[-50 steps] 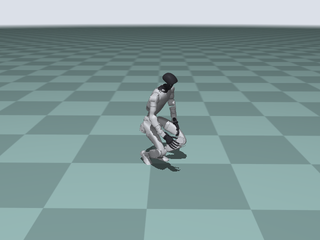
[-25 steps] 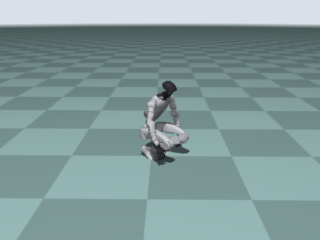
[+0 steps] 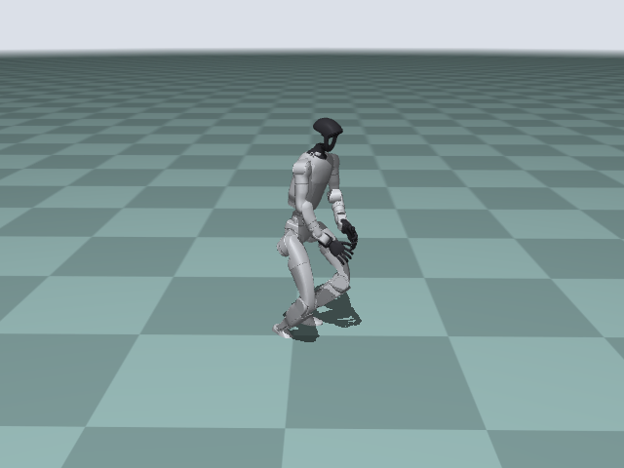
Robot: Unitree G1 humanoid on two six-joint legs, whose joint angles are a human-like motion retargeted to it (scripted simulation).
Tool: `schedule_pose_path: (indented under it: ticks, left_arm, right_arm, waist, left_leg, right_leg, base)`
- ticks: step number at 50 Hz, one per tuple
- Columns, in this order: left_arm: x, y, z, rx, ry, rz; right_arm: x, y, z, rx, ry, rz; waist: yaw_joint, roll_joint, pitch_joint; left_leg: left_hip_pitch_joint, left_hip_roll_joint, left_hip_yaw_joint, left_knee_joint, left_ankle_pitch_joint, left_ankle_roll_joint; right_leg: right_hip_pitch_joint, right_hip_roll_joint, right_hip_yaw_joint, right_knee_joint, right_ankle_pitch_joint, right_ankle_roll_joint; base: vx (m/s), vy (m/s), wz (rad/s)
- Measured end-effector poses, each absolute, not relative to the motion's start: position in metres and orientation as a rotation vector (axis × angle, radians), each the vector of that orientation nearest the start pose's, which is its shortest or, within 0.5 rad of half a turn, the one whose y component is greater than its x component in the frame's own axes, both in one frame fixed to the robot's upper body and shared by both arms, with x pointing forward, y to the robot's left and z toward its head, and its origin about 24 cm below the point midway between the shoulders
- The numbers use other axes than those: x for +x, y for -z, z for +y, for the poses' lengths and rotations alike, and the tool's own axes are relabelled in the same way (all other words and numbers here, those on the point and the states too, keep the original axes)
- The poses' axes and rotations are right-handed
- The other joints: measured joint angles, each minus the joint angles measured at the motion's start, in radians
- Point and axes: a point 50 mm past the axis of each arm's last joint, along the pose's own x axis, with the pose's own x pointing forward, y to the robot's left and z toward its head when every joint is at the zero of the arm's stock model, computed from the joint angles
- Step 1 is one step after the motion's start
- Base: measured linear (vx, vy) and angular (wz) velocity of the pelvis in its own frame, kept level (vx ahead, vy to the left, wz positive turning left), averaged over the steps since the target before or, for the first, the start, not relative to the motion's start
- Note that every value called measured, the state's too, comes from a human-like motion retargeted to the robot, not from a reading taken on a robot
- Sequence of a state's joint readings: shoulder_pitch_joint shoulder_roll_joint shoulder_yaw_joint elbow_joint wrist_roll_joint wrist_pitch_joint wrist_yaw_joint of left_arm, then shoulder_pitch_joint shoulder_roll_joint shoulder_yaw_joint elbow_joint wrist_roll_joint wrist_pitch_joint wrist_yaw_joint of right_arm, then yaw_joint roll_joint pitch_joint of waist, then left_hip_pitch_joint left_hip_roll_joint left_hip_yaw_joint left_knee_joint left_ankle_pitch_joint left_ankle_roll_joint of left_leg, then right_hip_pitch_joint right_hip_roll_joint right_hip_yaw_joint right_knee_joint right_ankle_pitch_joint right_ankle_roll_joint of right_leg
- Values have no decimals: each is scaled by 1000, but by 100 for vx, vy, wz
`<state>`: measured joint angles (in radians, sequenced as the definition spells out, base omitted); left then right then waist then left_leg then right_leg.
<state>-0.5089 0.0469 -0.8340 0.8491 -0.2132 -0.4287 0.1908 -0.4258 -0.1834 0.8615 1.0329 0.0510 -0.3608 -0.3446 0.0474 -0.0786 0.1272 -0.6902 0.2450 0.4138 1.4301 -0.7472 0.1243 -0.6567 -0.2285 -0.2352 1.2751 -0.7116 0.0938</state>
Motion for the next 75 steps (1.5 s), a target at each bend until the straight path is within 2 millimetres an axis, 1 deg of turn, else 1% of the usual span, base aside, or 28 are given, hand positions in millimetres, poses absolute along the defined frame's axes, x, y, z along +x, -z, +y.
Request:
schedule_pose_path:
  ticks: [2, 5, 8, 10, 13, 16, 19, 22, 25, 27, 30, 32, 34, 35, 37, 40, 43, 47, 51, 55, 58, 60, 61, 64, 67, 70, 72, 75]
  left_arm:
    - [269, 2, 3, 143, 571, -9]
    - [259, 10, 4, 12, 509, 60]
    - [252, 30, 19, -57, 408, 174]
    - [246, 46, 34, -78, 330, 259]
    - [232, 77, 63, -90, 193, 417]
    - [207, 110, 98, -107, 20, 601]
    - [169, 138, 132, -141, -168, 780]
    - [127, 157, 161, -172, -342, 929]
    - [90, 166, 190, -176, -485, 1029]
    - [73, 167, 205, -171, -541, 1065]
    - [58, 166, 226, -162, -593, 1081]
    - [58, 163, 237, -165, -622, 1057]
    - [64, 159, 247, -157, -652, 1016]
    - [70, 156, 252, -145, -660, 988]
    - [78, 152, 256, -126, -675, 944]
    - [89, 148, 253, -102, -665, 902]
    - [76, 153, 244, -116, -633, 940]
    - [31, 165, 231, -172, -610, 1085]
    - [-32, 170, 221, -233, -620, 1287]
    - [-92, 164, 216, -256, -653, 1486]
    - [-116, 157, 221, -244, -686, 1575]
    - [-114, 156, 228, -225, -695, 1582]
    - [-105, 158, 232, -212, -694, 1561]
    - [-62, 164, 243, -164, -671, 1448]
    - [5, 166, 250, -102, -615, 1259]
    - [83, 155, 250, -23, -529, 1017]
    - [135, 137, 245, 35, -457, 836]
    - [206, 98, 227, 99, -350, 552]
  right_arm:
    - [253, 66, -88, -569, -356, 187]
    - [246, 69, -92, -475, -252, 203]
    - [239, 78, -109, -406, -133, 267]
    - [233, 85, -127, -365, -29, 324]
    - [217, 98, -164, -311, 169, 435]
    - [189, 112, -209, -260, 401, 560]
    - [147, 123, -255, -214, 631, 684]
    - [93, 127, -296, -179, 839, 801]
    - [35, 126, -323, -166, 991, 911]
    - [-1, 123, -335, -162, 1056, 983]
    - [-48, 116, -344, -163, 1113, 1075]
    - [-69, 112, -346, -171, 1129, 1117]
    - [-81, 108, -348, -197, 1124, 1151]
    - [-85, 106, -350, -213, 1115, 1166]
    - [-85, 107, -348, -243, 1061, 1193]
    - [-68, 116, -339, -259, 942, 1204]
    - [-49, 126, -327, -228, 848, 1182]
    - [-21, 133, -315, -165, 779, 1117]
    - [4, 134, -312, -130, 731, 1056]
    - [18, 134, -309, -122, 676, 1021]
    - [30, 136, -302, -123, 608, 1013]
    - [40, 137, -296, -124, 563, 1000]
    - [46, 137, -292, -123, 541, 988]
    - [65, 136, -283, -125, 478, 939]
    - [87, 130, -275, -134, 418, 858]
    - [112, 118, -269, -158, 359, 739]
    - [132, 105, -265, -182, 318, 641]
    - [162, 81, -257, -225, 253, 478]
  waist:
    - [-9, -13, -32]
    - [-45, -42, -86]
    - [-86, -63, -124]
    - [-119, -69, -140]
    - [-190, -73, -155]
    - [-258, -42, -169]
    - [-303, 33, -180]
    - [-320, 137, -181]
    - [-311, 251, -170]
    - [-295, 314, -166]
    - [-257, 410, -148]
    - [-230, 455, -124]
    - [-203, 469, -102]
    - [-190, 478, -84]
    - [-155, 473, -61]
    - [-110, 412, -48]
    - [-64, 347, -47]
    - [-15, 256, -45]
    - [-20, 139, -57]
    - [-33, 51, -62]
    - [-52, -3, -50]
    - [-66, -24, -41]
    - [-74, -31, -36]
    - [-98, -50, -19]
    - [-123, -60, 0]
    - [-144, -65, 21]
    - [-155, -65, 35]
    - [-165, -63, 55]
  left_leg:
    - [70, -30, -13, -37, -75, 16]
    - [137, -94, -20, -102, -121, 44]
    - [220, -169, -17, -184, -125, 55]
    - [272, -225, -17, -242, -125, 57]
    - [347, -330, -36, -338, -125, 62]
    - [415, -387, -70, -419, -120, 55]
    - [468, -372, -109, -461, -90, 29]
    - [510, -291, -130, -436, -52, -14]
    - [522, -189, -199, -345, 0, -91]
    - [513, -110, -238, -263, 67, -132]
    - [486, 59, -287, -62, 204, -165]
    - [455, 173, -327, 113, 278, -147]
    - [404, 249, -368, 284, 313, -107]
    - [361, 280, -423, 362, 335, -99]
    - [289, 297, -449, 483, 269, -46]
    - [136, 199, -450, 523, 171, 11]
    - [47, 83, -366, 371, 67, 48]
    - [23, -78, -270, -23, -5, 10]
    - [65, -266, -216, -405, 36, -41]
    - [104, -348, -176, -415, 89, -9]
    - [145, -381, -145, -356, 85, 41]
    - [171, -389, -132, -330, 68, 64]
    - [188, -396, -129, -330, 62, 70]
    - [241, -427, -127, -355, 68, 69]
    - [299, -454, -137, -403, 105, 43]
    - [347, -471, -156, -444, 142, 12]
    - [369, -475, -170, -460, 154, -5]
    - [386, -476, -188, -468, 157, -24]
  right_leg:
    - [77, -14, -13, -12, -70, -10]
    - [133, -69, -23, 7, -99, -10]
    - [161, -166, -41, 94, -27, 2]
    - [151, -239, -37, 187, 23, -9]
    - [83, -302, 36, 330, 63, -5]
    - [-9, -297, 106, 415, 94, 6]
    - [-94, -222, 133, 405, 124, 16]
    - [-134, -91, 117, 292, 171, 29]
    - [-111, 87, 75, 106, 240, 36]
    - [-70, 204, 60, -35, 294, 40]
    - [30, 373, 29, -215, 341, 17]
    - [112, 452, 6, -276, 300, -36]
    - [177, 492, 2, -274, 214, -100]
    - [240, 524, 3, -313, 173, -137]
    - [290, 550, 24, -282, 109, -166]
    - [379, 521, 74, -269, 23, -168]
    - [465, 464, 115, -254, -10, -120]
    - [587, 338, 121, -263, 11, -45]
    - [663, 196, 141, -233, 85, 60]
    - [689, 88, 176, -74, 218, 131]
    - [660, 27, 202, 94, 428, 167]
    - [621, -1, 206, 189, 540, 168]
    - [599, -16, 209, 224, 569, 168]
    - [538, -58, 214, 301, 586, 164]
    - [487, -100, 198, 328, 513, 133]
    - [446, -126, 178, 316, 405, 109]
    - [422, -128, 170, 294, 341, 101]
    - [392, -125, 161, 261, 264, 89]
  base:
    - [32, 6, 32]
    - [29, 5, 56]
    - [30, 6, 47]
    - [29, 8, 42]
    - [32, 9, 57]
    - [38, 9, 38]
    - [44, 8, -7]
    - [50, 4, -47]
    - [54, -1, -83]
    - [51, -6, -81]
    - [51, -8, -65]
    - [53, -9, -46]
    - [57, -14, -26]
    - [60, -15, -16]
    - [61, -8, -24]
    - [66, -2, -16]
    - [73, 6, -45]
    - [75, 7, -75]
    - [68, 8, -42]
    - [59, 6, -51]
    - [51, 5, -57]
    - [46, 5, -42]
    - [43, 8, -25]
    - [39, 7, -6]
    - [32, 1, 6]
    - [25, -3, 17]
    - [19, -4, 25]
    - [14, -5, 24]
